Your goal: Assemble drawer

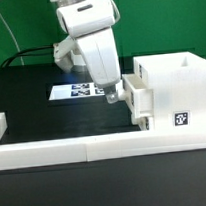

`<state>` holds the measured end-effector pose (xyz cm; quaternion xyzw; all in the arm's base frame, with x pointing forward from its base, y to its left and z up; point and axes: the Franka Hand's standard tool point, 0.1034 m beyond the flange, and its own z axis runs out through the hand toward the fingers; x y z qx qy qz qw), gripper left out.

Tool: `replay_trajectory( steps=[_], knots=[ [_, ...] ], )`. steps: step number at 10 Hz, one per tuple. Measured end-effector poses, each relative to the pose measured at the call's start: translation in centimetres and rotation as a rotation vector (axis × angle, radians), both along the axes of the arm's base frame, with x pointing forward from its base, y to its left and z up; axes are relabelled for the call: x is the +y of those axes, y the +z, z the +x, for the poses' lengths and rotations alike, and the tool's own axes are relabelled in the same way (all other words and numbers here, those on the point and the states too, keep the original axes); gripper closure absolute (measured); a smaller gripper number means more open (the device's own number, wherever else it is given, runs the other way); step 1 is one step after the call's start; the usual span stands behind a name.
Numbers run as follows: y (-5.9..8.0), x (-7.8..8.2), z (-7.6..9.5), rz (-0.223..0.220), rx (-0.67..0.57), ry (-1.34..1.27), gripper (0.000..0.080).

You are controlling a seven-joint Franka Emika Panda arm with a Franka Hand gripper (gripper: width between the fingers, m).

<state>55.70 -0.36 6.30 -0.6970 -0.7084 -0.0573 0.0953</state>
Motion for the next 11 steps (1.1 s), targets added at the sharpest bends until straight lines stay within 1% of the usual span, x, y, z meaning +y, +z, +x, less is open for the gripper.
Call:
replay_trajectory(
  steps=[3, 5, 7, 11],
  knots=[
    [-0.9, 1.2, 0.2, 0.017, 0.009, 0.008, 0.0151],
    [-1.0, 2.4, 0.1, 0.024, 0.009, 0.013, 0.0151],
    [-1.0, 2.5, 0.2, 0.018, 0.005, -0.028, 0.0151],
    [-1.2, 2.4, 0.2, 0.015, -0.002, -0.034, 0.0151]
  ],
)
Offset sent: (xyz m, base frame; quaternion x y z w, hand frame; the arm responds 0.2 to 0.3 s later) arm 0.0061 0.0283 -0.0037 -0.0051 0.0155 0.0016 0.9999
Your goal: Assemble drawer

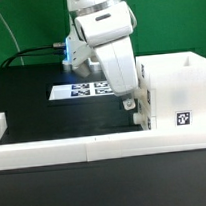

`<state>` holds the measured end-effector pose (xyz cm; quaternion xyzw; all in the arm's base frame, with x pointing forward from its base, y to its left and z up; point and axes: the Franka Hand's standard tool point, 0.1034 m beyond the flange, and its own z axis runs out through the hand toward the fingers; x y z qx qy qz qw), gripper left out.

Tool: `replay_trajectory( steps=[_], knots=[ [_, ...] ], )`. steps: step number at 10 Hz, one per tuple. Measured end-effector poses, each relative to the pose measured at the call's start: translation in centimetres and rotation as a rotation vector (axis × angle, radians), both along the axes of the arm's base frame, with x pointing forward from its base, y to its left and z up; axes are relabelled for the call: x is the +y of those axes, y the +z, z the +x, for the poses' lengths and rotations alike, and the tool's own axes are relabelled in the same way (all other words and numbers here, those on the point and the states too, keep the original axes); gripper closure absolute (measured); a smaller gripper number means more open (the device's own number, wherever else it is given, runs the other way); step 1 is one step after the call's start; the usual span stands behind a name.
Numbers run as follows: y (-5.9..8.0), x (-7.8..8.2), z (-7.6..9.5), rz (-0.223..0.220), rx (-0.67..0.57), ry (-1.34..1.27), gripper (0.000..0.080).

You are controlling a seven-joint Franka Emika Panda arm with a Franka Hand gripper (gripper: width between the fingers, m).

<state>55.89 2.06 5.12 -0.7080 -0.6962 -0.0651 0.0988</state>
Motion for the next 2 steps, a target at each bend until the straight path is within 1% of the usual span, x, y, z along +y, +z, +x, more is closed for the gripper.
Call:
replay_trajectory(
  steps=[2],
  knots=[
    [-0.02, -0.04, -0.01, 0.000, 0.000, -0.001, 0.0151]
  ],
)
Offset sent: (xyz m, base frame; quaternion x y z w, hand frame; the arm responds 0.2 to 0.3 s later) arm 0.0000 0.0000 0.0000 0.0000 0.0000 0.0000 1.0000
